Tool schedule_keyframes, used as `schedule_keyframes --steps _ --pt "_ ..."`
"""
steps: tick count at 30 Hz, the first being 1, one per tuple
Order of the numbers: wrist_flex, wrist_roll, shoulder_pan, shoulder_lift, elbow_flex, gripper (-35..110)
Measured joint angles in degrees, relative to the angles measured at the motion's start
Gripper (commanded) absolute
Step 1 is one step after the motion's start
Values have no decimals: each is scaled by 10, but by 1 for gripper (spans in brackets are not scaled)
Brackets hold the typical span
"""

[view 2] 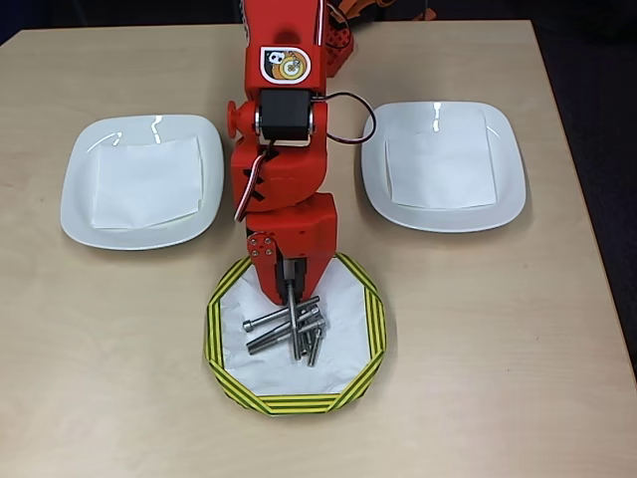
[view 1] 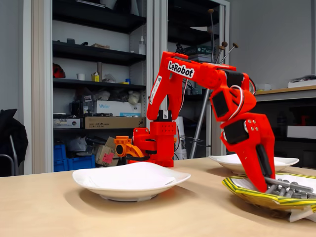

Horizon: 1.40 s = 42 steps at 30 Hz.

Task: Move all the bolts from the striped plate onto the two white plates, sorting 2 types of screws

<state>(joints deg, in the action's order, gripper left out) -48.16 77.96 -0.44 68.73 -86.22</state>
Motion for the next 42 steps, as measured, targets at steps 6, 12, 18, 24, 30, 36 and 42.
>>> schedule_keyframes --steps 6,12,18,24,30,36,42 --pt "-48 -33 5 -1 65 0" --pt "-107 -62 24 -3 128 0" --pt "-127 -76 31 -3 138 0" --pt "-106 -71 27 -3 129 0" --pt "-41 -30 10 -28 76 0" --pt "22 26 2 -45 24 0" --pt "44 34 1 -42 5 5"
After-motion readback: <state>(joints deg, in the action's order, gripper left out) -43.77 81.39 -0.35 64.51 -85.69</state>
